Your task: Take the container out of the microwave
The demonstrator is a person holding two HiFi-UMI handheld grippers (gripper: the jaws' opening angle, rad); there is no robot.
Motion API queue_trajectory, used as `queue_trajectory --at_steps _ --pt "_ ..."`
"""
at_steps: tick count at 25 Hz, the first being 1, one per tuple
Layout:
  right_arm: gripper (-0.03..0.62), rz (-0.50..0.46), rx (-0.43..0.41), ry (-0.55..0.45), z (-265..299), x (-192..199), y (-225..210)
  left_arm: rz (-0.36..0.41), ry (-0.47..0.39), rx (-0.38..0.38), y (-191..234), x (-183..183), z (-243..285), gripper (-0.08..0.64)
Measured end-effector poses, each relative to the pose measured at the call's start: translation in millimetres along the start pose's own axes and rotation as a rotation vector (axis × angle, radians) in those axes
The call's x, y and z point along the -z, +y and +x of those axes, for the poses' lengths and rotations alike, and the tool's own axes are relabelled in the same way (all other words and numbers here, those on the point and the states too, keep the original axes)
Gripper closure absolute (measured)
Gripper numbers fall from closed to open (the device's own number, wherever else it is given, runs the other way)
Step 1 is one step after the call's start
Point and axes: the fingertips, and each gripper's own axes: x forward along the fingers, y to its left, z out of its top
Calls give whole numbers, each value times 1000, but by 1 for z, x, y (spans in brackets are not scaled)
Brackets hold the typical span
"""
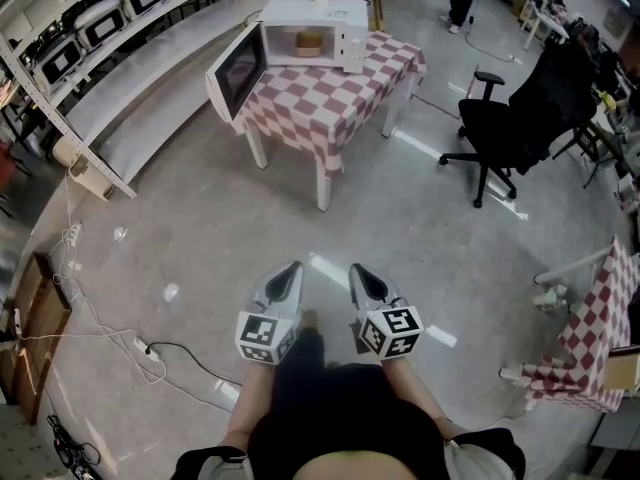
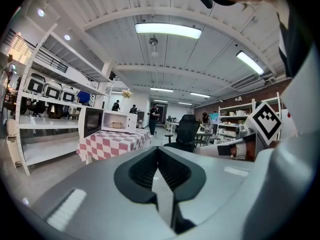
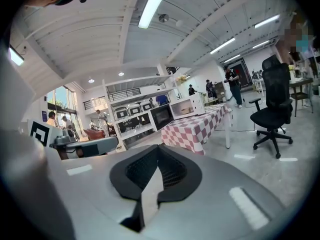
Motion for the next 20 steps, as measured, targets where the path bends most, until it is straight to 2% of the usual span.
queue_trajectory --at_steps 20 --pt "592 2 12 3 95 -30 1 -6 1 14 84 -20 53 549"
